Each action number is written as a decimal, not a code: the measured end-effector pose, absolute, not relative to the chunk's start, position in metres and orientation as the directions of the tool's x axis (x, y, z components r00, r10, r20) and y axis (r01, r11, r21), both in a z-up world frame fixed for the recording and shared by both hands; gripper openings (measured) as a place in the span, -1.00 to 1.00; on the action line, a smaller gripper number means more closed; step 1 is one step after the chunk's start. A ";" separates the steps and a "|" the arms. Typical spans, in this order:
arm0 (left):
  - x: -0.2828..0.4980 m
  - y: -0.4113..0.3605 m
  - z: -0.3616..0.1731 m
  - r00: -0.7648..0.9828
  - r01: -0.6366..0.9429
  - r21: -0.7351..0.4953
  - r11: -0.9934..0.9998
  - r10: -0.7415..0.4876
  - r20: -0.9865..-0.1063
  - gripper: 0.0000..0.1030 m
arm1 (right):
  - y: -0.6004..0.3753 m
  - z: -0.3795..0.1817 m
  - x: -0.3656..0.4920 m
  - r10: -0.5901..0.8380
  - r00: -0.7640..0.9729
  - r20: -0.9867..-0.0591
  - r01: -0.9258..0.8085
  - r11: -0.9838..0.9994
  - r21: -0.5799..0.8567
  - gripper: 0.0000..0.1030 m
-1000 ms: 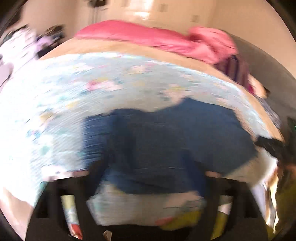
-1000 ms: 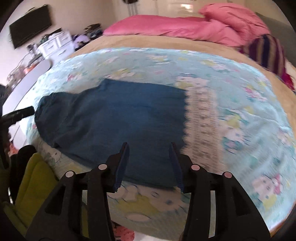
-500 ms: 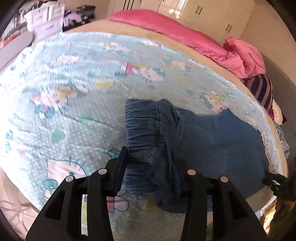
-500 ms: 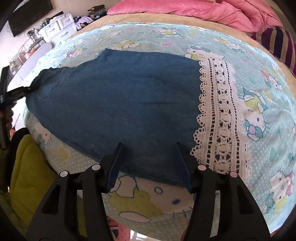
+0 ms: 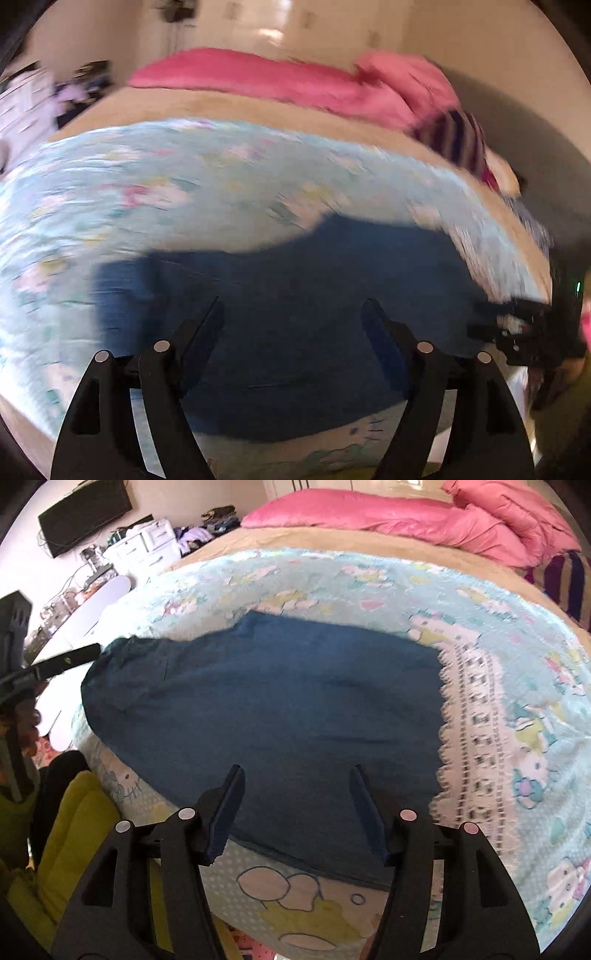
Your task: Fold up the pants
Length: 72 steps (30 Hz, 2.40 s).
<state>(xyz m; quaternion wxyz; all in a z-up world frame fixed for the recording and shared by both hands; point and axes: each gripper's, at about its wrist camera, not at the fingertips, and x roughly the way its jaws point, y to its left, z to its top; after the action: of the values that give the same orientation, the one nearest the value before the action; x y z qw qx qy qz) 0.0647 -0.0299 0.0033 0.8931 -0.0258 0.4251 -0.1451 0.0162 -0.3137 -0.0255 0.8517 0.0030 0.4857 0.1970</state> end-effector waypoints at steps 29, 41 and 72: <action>0.237 -0.101 -0.061 0.422 0.287 -0.187 0.940 -0.299 -0.856 0.47 | -0.450 -0.050 0.156 0.373 0.492 -0.787 -0.142 0.926 0.350 -0.43; 0.235 -0.119 -0.044 0.509 0.322 -0.161 0.933 -0.314 -0.801 -0.87 | -0.448 -0.005 0.157 0.335 0.613 -0.715 -0.215 0.942 0.256 -0.72; 0.114 -0.109 -0.056 0.547 0.184 0.080 0.980 -0.035 -0.836 0.36 | -0.401 -0.043 0.001 0.214 0.569 -0.794 -0.259 0.963 0.073 -0.22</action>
<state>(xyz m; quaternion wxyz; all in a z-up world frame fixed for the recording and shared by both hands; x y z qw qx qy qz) 0.1139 -0.1090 -0.0564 0.8760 0.0792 0.4717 -0.0627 0.0006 -0.4006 -0.0426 0.8855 -0.0258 0.4443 0.1335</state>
